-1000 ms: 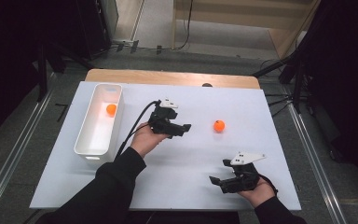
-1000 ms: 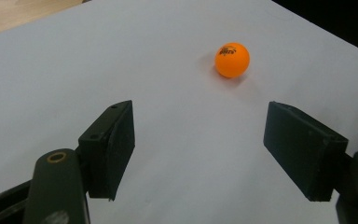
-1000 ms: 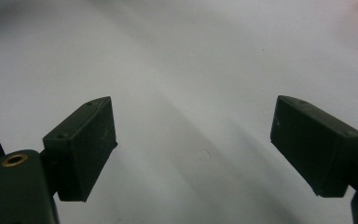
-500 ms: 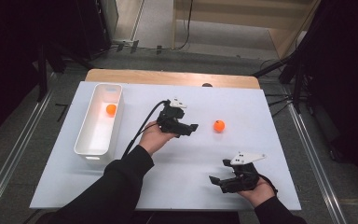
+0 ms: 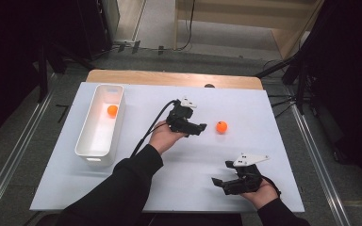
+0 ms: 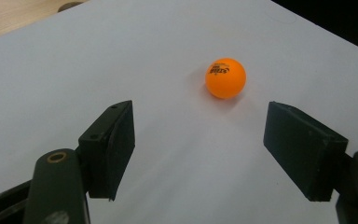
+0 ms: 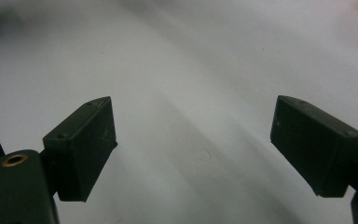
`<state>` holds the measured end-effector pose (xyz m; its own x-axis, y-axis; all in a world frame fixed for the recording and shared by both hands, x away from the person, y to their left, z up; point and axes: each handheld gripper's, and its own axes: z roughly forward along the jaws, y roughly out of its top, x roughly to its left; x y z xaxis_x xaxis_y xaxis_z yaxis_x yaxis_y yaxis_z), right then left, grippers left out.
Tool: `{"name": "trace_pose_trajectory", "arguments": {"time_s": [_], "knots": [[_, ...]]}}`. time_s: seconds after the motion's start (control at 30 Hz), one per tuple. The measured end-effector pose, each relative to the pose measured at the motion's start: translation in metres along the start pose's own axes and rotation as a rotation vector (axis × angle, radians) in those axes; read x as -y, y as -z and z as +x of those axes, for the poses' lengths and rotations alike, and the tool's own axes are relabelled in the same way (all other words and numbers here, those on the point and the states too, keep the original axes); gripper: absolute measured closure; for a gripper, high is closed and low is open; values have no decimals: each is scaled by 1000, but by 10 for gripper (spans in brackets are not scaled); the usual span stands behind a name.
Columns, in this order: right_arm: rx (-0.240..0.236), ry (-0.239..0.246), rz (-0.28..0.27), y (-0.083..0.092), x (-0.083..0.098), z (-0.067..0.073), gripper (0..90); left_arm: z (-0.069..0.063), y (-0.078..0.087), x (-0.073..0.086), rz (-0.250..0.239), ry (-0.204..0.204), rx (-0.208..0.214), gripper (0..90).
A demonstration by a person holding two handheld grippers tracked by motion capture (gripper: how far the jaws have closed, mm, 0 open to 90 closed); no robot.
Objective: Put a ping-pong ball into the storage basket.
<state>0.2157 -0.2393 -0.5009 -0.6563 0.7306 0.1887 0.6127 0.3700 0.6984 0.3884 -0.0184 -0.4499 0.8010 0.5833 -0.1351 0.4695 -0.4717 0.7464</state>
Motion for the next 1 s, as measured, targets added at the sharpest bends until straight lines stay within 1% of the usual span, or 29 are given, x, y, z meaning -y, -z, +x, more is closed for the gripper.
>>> {"name": "trace_pose_trajectory", "arguments": {"time_s": [0.1, 0.3, 0.37, 0.4, 0.5, 0.67, 0.7, 0.73, 0.77, 1.0], "knots": [[3, 1, -2, 0, 0, -1, 127, 0, -4, -2, 12, -5, -4, 256], [1, -2, 0, 0, 0, 0, 127, -5, -9, -7, 7, -11, -2, 256], [0, 0, 1, 0, 0, 0, 127, -7, -11, -9, 10, -24, -4, 256], [-1, -2, 2, 0, 0, 0, 128, -8, -13, -10, 9, -19, -5, 256], [0, 0, 0, 0, 0, -1, 127, -10, -15, -11, 14, -24, 1, 256], [2, -7, -3, 1, 1, -1, 127, -15, -21, -12, 12, -32, 4, 256], [-1, -7, -3, 1, 0, -1, 128, -16, -22, -12, 13, -28, 9, 256], [1, -5, -3, 1, 0, -1, 127, -16, -23, -12, 14, -32, 8, 256], [1, -3, -3, 1, 0, -1, 127, -17, -25, -13, 9, -25, 10, 256], [-3, -8, 2, 0, 1, 0, 128, -20, -32, -14, 29, -37, 1, 256]]}}
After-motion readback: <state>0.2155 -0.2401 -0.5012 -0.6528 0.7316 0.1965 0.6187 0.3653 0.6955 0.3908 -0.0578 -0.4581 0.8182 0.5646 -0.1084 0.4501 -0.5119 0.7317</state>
